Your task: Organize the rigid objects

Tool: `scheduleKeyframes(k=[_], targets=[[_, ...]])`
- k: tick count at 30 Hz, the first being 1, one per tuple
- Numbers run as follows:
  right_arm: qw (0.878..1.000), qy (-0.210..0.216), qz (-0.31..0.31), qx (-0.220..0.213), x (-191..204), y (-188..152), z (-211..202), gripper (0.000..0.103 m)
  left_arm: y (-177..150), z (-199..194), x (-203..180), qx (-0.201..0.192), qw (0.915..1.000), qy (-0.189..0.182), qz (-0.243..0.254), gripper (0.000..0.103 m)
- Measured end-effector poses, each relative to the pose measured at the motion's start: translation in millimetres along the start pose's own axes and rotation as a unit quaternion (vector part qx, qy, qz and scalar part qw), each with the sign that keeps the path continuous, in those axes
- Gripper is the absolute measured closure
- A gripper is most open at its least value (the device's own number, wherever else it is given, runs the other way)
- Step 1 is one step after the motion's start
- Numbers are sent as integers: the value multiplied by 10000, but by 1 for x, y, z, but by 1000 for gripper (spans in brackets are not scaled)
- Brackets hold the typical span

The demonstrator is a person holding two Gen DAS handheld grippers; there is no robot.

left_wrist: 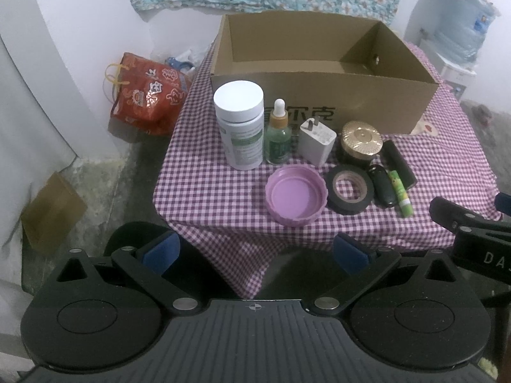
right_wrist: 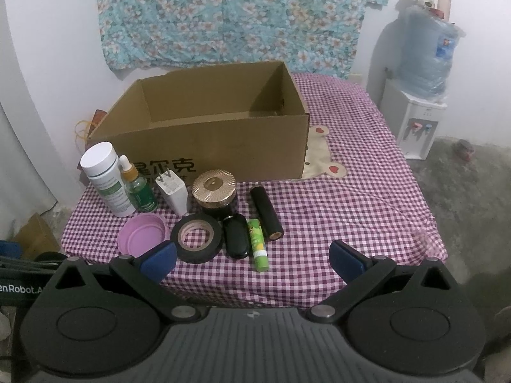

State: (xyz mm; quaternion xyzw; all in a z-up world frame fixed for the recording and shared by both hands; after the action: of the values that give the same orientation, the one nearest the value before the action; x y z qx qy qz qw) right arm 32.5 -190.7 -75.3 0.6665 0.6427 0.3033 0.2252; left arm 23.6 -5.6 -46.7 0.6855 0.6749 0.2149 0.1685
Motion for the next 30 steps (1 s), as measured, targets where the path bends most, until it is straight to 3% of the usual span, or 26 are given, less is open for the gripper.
scheduleKeyframes(k=[30], targets=[[10000, 10, -4, 42, 1, -3, 2, 0, -1, 3, 0, 25, 10000, 61, 9, 0]])
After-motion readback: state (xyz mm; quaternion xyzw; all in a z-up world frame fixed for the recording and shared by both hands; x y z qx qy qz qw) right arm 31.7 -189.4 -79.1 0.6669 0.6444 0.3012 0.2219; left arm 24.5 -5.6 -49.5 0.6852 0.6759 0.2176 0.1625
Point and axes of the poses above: each gripper's, at about its wrist camera, not at the fingertips, and z roughly the way its jaws point, x to its left, y to its top, the point moved 5 cm from there along z, roughly the way its jaws point, and after that the axes turned 2 degrees about y, right-handed, at the moved point
